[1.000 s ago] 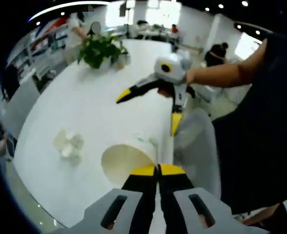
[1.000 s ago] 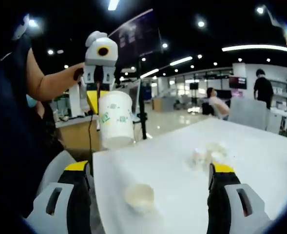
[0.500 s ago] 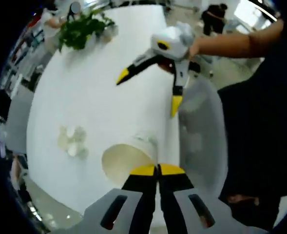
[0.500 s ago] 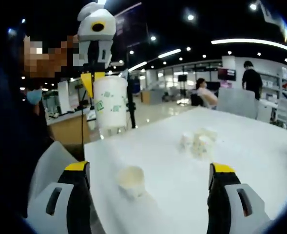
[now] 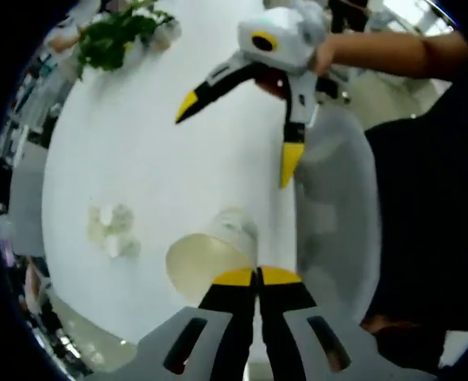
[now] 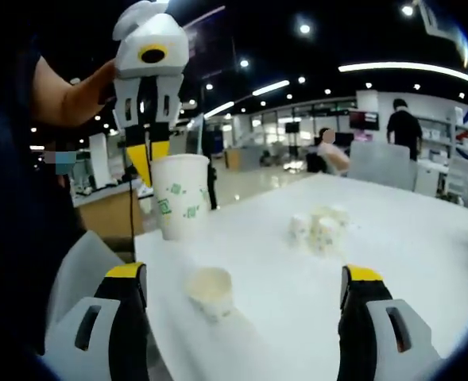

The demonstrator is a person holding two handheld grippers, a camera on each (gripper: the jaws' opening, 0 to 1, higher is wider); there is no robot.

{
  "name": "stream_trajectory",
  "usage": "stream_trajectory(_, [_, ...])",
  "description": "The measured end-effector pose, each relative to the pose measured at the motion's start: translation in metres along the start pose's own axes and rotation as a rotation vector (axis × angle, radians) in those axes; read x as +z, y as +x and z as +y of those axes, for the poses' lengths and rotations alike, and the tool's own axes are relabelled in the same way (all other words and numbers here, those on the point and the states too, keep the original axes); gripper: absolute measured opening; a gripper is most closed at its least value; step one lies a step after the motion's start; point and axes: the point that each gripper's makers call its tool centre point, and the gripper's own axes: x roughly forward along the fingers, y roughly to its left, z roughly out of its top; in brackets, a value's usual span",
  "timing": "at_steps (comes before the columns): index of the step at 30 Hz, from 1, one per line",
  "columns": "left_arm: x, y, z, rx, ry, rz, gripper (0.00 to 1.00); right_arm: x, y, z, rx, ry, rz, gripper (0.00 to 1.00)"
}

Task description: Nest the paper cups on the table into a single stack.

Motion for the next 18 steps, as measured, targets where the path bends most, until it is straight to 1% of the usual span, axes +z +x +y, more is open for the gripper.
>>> stream_trajectory(3, [-0.002, 0.007, -0.001, 0.002, 0.002, 0.014, 0.0, 0.0, 0.0, 0.001, 0.0, 0.003, -0.003, 1.0])
stream_trajectory(6, [-0.004, 0.021, 0.003, 0.015, -0.008, 0.028, 0.0, -0.001, -0.001, 0.001, 0.0, 0.005, -0.001, 1.0])
stream_trajectory(11, [-0.005, 0.038, 0.008, 0.018, -0.034, 0.025, 0.0, 0.0, -0.002, 0.0, -0.004, 0.01, -0.003, 1.0])
stream_trajectory(18, [-0.004, 0.047, 0.009, 0.006, -0.063, 0.031, 0.0, 0.002, -0.005, -0.002, -0.009, 0.011, -0.009, 1.0])
